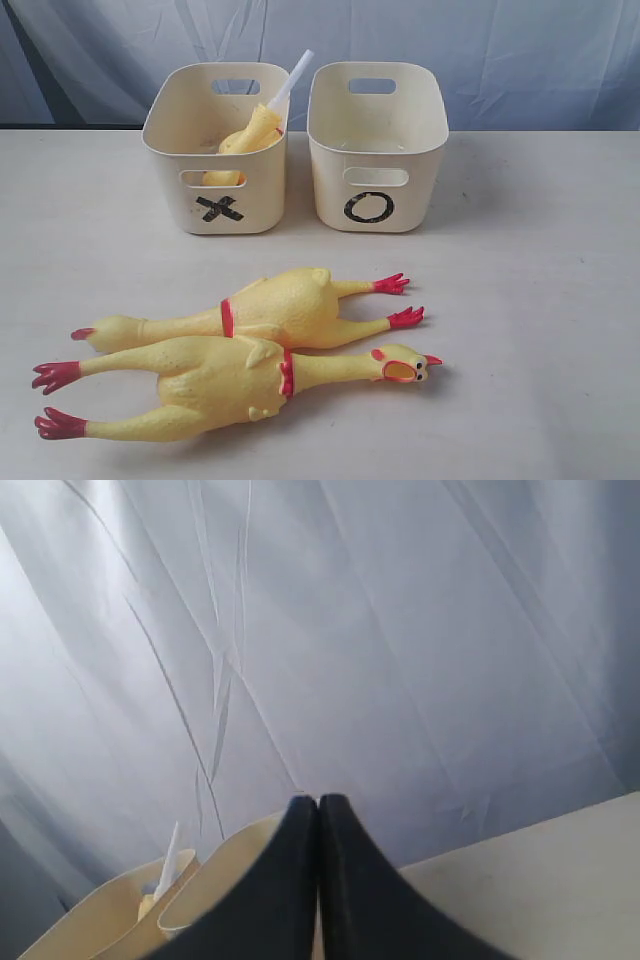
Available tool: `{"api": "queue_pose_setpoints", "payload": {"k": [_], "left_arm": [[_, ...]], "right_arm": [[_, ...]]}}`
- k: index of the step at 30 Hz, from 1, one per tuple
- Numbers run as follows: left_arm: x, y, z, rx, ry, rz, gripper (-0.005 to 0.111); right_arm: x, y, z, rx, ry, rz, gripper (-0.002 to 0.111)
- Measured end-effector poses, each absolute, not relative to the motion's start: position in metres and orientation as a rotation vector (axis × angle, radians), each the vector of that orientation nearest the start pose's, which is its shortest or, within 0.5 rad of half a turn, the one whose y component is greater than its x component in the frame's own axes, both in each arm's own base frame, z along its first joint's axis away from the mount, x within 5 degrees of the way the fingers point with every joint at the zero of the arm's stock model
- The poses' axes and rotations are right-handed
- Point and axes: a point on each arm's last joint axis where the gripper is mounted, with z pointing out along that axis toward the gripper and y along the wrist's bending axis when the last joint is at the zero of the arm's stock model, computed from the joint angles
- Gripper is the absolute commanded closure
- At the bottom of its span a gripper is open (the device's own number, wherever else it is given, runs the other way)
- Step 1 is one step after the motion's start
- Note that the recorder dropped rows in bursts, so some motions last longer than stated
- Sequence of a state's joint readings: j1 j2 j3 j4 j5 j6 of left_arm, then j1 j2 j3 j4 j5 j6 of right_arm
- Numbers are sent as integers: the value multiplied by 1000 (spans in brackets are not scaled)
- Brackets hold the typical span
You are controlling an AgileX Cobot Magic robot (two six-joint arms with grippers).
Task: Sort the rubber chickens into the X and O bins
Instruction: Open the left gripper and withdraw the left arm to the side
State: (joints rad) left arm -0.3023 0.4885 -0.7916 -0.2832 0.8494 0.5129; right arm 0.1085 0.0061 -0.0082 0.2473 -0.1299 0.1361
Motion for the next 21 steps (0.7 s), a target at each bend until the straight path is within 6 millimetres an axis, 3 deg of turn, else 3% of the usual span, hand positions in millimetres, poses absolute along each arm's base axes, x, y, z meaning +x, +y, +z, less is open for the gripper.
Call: {"api": "queue_pose_setpoints", "payload": {"k": [5, 11, 16, 21], "left_arm": [[39, -32, 348, 725, 1803, -196, 103], [22, -28, 331, 680, 1716, -217, 103], [16, -26, 317, 641, 1661, -240, 103], [13, -24, 309, 605, 1606, -238, 104]], "right_arm": [[54, 4, 230, 250, 1375, 443, 108], [45, 7, 261, 199, 1402, 450, 108], [45, 10, 283, 83, 1510, 360, 108], [55, 19, 300, -172, 1650, 223, 108]]}}
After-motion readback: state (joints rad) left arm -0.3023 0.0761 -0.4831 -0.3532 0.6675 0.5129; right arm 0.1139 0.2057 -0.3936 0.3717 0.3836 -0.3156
